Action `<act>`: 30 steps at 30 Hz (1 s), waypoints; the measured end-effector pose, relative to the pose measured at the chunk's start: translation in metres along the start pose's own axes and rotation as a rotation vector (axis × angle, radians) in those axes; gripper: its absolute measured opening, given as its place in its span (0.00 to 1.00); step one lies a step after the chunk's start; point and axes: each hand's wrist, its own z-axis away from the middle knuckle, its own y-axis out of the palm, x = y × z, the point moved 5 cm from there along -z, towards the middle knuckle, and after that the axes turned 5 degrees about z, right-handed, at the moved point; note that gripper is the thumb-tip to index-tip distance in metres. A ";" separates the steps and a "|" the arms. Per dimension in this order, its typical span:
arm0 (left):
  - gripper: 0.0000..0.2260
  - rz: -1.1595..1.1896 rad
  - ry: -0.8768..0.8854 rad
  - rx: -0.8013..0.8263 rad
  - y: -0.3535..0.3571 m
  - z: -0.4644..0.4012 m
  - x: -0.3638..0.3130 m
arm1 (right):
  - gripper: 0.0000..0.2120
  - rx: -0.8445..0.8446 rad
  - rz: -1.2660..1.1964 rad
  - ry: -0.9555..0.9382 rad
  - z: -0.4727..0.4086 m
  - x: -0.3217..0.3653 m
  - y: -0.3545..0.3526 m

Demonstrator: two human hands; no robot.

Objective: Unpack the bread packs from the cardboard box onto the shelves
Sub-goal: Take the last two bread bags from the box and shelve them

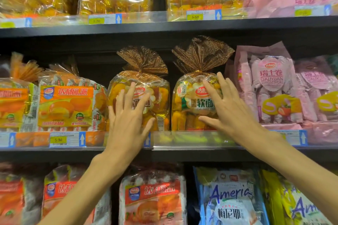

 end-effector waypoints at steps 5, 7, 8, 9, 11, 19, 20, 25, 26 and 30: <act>0.29 0.002 -0.012 -0.019 -0.001 0.005 0.000 | 0.50 0.022 0.003 -0.007 -0.004 0.000 0.001; 0.28 0.015 -0.003 -0.018 -0.004 0.008 0.000 | 0.50 0.020 -0.023 -0.002 -0.003 0.000 -0.002; 0.28 0.023 0.001 -0.016 -0.006 0.009 -0.001 | 0.49 0.017 -0.042 0.005 -0.002 0.000 -0.004; 0.28 0.030 0.007 -0.014 -0.007 0.010 -0.001 | 0.49 0.016 -0.059 0.012 -0.001 -0.001 -0.006; 0.28 0.047 0.016 -0.014 -0.010 0.012 -0.001 | 0.48 0.015 -0.066 0.021 0.000 0.000 -0.010; 0.27 0.125 0.094 -0.003 -0.022 0.034 -0.009 | 0.46 -0.027 -0.032 0.003 0.013 0.012 -0.027; 0.27 0.133 0.109 0.003 -0.023 0.036 -0.012 | 0.46 -0.029 -0.018 0.001 0.017 0.013 -0.030; 0.28 0.178 0.181 0.045 -0.015 0.056 -0.039 | 0.44 0.000 0.043 -0.015 0.041 0.012 -0.042; 0.28 0.185 0.185 0.061 -0.011 0.060 -0.045 | 0.44 0.001 0.055 -0.022 0.045 0.010 -0.044; 0.29 0.220 0.184 0.141 0.010 0.088 -0.071 | 0.44 0.042 0.100 -0.049 0.080 0.003 -0.042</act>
